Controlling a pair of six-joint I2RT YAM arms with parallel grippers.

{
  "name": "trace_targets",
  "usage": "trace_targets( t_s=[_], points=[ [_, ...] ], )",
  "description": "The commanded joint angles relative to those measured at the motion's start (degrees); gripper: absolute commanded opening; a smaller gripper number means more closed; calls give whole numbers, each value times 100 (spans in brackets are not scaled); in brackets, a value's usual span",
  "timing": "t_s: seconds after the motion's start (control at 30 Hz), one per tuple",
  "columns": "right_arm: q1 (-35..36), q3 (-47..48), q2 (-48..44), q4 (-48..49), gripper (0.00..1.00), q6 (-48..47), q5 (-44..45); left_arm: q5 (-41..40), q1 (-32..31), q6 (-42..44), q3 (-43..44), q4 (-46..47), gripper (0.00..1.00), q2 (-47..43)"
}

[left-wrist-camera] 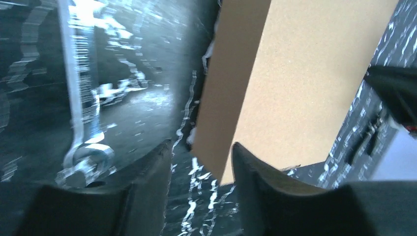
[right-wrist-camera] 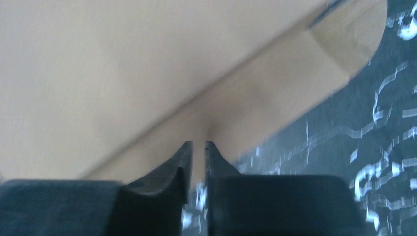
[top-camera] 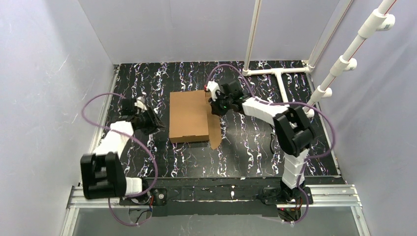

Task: Fold the paper box
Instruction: Close the paper box at the center of the board.

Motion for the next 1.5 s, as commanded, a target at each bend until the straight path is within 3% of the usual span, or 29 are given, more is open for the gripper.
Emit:
trace_targets(
  t_s=[0.0,0.03,0.1,0.17,0.23,0.27,0.47,0.57,0.7,0.9,1.2,1.47],
  points=[
    [-496,-700,-1414,-1273,36,-1780,-897,-1104,384,165,-236,-544,54,-1839],
    [-624,-903,-1653,-1550,46,-2028,-1317,-914,399,88,-347,-488,64,-2181],
    [-857,-1445,-2017,-1769,63,-2205,-2360,-148,415,-335,-750,-62,97,-2855],
    [-947,-2159,-2249,-1355,83,-1719,-3309,1053,418,-1140,-1329,848,98,-3124],
    [-954,-2968,-2443,-173,95,-454,-3884,2110,371,-2242,-1949,2172,97,-3133],
    [-958,-3316,-2534,589,98,184,-3840,2271,266,-2443,-2082,2326,94,-3146],
    [-944,-3673,-2065,1895,94,2137,-2264,1030,-1563,-2606,-2772,2180,89,-4092],
    [-914,-3814,-1864,2403,91,2874,-1819,394,-2035,-3145,-3355,2629,86,-4563],
    [-909,-3852,-1557,3027,89,3645,-1847,-200,-2354,-3709,-3871,3254,81,-4630],
    [-894,-3715,-943,3347,75,4383,-2010,-480,-2776,-3742,-3591,3620,75,-3447],
    [-892,-3791,-561,4001,60,5150,-2414,-1091,-3590,-4044,-3371,4821,74,-1777],
    [-892,-3904,-600,4886,54,6028,-2855,-1453,-3857,-4290,-3193,5215,70,-1031]
  ],
)
